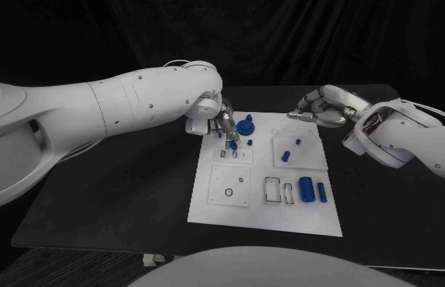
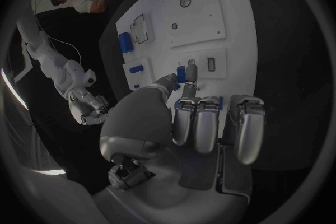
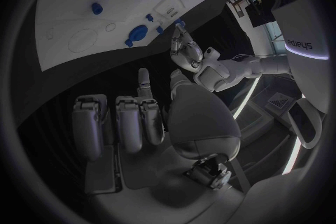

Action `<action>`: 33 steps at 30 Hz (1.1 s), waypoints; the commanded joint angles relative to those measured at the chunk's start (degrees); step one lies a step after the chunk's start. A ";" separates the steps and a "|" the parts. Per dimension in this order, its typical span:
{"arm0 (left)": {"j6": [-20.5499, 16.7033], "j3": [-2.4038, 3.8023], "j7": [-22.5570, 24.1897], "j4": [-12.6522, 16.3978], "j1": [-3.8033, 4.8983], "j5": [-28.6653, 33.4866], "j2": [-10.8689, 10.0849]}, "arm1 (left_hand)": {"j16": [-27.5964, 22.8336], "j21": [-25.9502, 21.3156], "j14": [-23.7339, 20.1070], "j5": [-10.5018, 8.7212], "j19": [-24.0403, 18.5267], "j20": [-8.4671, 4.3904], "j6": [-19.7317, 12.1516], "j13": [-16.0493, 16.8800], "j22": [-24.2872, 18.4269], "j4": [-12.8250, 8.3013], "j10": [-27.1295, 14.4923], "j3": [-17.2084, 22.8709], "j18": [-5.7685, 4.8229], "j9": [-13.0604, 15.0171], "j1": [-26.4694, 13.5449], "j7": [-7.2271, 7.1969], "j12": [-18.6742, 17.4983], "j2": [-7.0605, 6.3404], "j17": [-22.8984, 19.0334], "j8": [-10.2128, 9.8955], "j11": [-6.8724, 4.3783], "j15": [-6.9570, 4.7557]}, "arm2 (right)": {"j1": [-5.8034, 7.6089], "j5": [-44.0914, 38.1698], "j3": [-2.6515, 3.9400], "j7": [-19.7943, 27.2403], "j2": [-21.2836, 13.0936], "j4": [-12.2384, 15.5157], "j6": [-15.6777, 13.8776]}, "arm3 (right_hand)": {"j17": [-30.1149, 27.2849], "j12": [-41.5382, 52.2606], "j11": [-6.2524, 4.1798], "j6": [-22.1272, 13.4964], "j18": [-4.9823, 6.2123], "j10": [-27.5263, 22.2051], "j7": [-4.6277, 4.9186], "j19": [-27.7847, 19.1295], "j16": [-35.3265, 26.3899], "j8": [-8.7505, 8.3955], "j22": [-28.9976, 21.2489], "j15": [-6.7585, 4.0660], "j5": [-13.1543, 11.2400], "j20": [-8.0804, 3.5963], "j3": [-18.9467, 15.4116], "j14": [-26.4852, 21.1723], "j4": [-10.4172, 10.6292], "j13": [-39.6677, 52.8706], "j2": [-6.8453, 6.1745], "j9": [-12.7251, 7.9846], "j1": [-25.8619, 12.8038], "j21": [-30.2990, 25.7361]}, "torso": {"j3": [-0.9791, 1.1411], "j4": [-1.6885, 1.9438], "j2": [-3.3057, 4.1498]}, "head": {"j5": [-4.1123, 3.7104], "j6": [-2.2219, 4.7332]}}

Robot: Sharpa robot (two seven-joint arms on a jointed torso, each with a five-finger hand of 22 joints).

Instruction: Assemble the parts on the task board

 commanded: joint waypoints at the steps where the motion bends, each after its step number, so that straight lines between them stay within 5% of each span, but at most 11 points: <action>1: -1.08 0.04 -0.33 -0.33 -0.23 0.95 0.30 | 0.15 -0.30 6.06 -0.72 5.12 -0.14 -0.54 15.09 13.86 0.27 6.07 0.35 -0.45 0.21 -0.83 -0.02 0.20 -0.13 15.10 -0.45 0.13 -0.04 | -0.14 -0.02 0.03 -0.80 0.02 0.00 0.25 | 15.10 0.15 0.54 -0.38 -0.90 6.03 0.00 6.07 0.15 0.32 15.10 0.40 0.22 0.38 -0.31 5.90 0.05 15.08 0.42 0.05 0.35 0.16 | -0.07 0.03 0.07 | -0.15 0.01; 33: -1.86 0.03 -0.34 -1.85 -2.09 0.95 1.05 | 0.15 -0.65 6.06 -2.29 4.68 -0.01 -1.02 15.09 13.27 0.59 6.07 0.90 -0.29 0.78 -1.39 0.08 0.20 0.00 15.10 -0.84 0.25 0.09 | -0.31 -0.02 0.03 -0.54 0.19 -0.11 0.10 | 15.10 0.15 0.56 -0.43 -0.90 6.03 0.02 6.07 0.15 0.35 15.10 0.42 0.29 0.39 -0.36 5.90 0.02 15.08 0.41 0.05 0.48 0.16 | -0.01 0.14 0.05 | 0.17 0.01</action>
